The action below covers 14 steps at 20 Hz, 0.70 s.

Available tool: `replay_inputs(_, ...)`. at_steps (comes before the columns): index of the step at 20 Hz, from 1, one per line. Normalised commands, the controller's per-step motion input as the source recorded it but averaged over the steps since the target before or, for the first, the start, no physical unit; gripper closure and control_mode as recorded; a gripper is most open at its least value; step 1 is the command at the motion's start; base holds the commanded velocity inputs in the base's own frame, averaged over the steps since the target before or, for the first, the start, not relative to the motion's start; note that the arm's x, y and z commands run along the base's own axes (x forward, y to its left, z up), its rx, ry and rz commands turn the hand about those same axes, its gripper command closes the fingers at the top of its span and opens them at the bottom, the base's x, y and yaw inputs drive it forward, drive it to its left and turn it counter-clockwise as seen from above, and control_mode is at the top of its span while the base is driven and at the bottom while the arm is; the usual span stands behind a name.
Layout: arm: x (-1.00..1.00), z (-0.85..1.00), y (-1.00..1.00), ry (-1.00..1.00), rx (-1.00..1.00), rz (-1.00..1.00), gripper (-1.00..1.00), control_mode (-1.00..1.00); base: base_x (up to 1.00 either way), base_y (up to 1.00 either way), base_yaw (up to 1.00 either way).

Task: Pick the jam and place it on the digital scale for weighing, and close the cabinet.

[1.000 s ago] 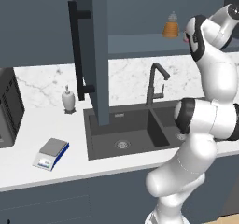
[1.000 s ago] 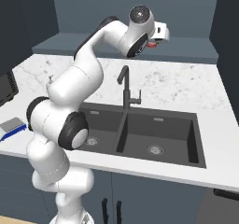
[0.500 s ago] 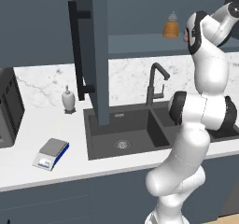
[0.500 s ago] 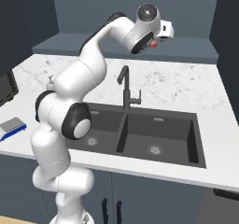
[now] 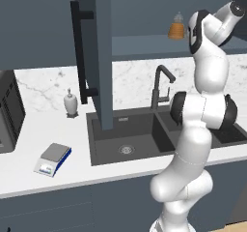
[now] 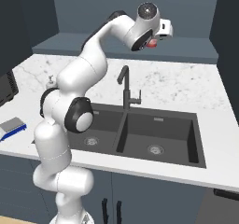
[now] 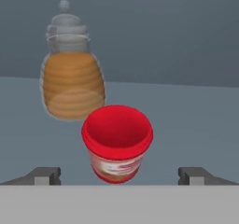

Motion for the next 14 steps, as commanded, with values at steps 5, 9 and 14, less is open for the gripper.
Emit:
replay_inputs(5, 0.14, -0.18, 0.04, 0.0, -0.01, 0.0, -1.0, -1.0, 0.0, 0.0, 0.0)
replay_inputs(9, 0.16, -0.19, 0.01, 0.0, 0.0, 0.0, -1.0, -1.0, 0.0, 0.0, 0.0)
replay_inputs(14, 0.28, -0.11, 0.0, 0.0, 0.0, 0.0, -1.0, -1.0, 0.0, 0.0, 0.0)
